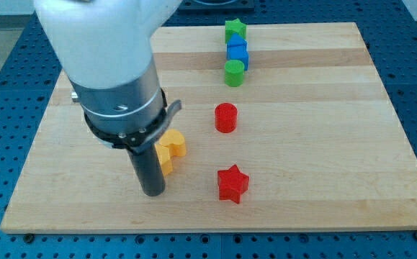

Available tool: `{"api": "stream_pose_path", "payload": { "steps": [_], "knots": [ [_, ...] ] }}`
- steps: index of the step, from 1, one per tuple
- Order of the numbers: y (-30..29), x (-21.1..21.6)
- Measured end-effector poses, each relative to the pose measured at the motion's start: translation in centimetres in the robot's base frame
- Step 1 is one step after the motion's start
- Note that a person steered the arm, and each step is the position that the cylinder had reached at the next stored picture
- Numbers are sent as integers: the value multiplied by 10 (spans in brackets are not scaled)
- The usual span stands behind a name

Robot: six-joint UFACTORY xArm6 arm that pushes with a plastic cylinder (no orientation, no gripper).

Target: Push red star towards red circle

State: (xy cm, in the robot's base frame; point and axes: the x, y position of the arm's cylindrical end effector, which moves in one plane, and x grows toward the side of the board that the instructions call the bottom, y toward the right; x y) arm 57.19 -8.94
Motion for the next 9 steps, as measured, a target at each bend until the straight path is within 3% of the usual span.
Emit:
{"api": "stream_pose_path", "payload": {
  "steps": [5,7,9],
  "knots": [
    [94,35],
    [103,28],
    [103,-6]
  ]
}}
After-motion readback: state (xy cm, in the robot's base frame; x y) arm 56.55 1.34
